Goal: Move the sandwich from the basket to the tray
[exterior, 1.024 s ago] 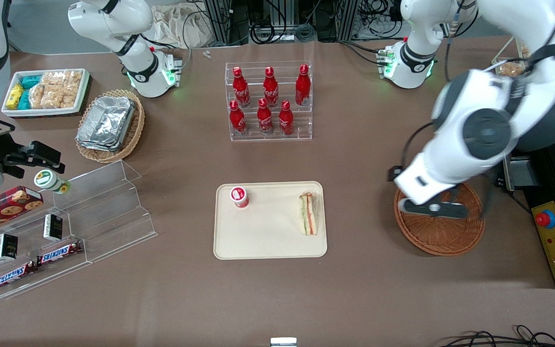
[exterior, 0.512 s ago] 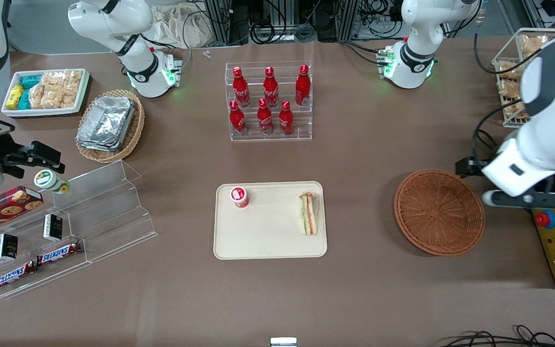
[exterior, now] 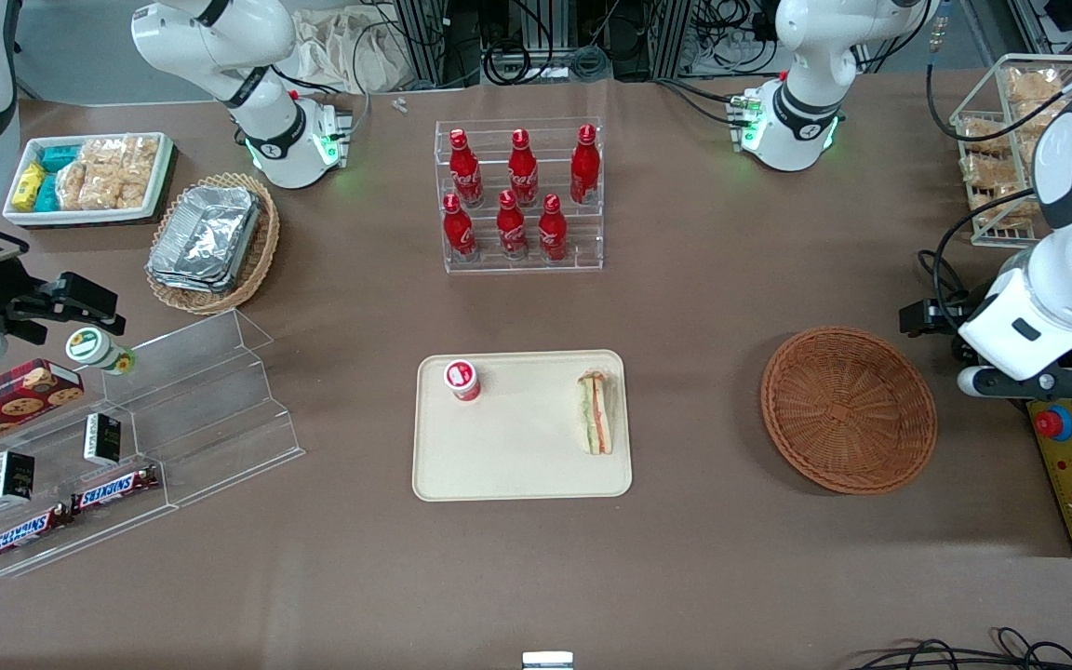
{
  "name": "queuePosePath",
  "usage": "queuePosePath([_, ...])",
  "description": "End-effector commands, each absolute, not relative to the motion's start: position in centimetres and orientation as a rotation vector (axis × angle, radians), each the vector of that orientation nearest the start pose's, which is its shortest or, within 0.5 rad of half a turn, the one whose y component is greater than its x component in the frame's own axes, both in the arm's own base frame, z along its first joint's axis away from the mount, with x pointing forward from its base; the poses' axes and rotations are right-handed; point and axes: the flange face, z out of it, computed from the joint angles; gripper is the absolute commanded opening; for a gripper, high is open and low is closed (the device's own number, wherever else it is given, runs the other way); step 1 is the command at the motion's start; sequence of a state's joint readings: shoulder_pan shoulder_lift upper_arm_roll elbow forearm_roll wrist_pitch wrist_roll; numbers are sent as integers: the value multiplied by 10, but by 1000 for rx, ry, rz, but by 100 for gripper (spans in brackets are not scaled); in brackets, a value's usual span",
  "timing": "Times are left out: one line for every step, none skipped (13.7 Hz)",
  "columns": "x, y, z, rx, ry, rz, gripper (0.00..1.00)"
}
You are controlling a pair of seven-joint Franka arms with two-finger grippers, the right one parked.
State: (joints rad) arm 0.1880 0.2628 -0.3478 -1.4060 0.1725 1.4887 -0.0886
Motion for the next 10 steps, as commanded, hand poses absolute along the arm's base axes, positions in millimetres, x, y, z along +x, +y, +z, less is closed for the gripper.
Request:
queuePosePath([612,-30,563,-3033,32,200,100])
queuePosePath([614,-27,566,-3040,40,163,100])
queuePosePath([615,-31,569,-3041,62,140,100])
queuePosePath([616,-30,568,-3038,55,140,100])
queuePosePath([617,-25,567,-3052,24,146,100])
queuePosePath([618,-8,565,-3084,-21,160,100])
queuePosePath([617,-2,566,-3101,27,160,100])
queuePosePath([618,5,569,-3100,56,153,100])
queuePosePath([618,8,571,-3101,47,146,100])
queuePosePath([619,5,571,-3102,47,146,100])
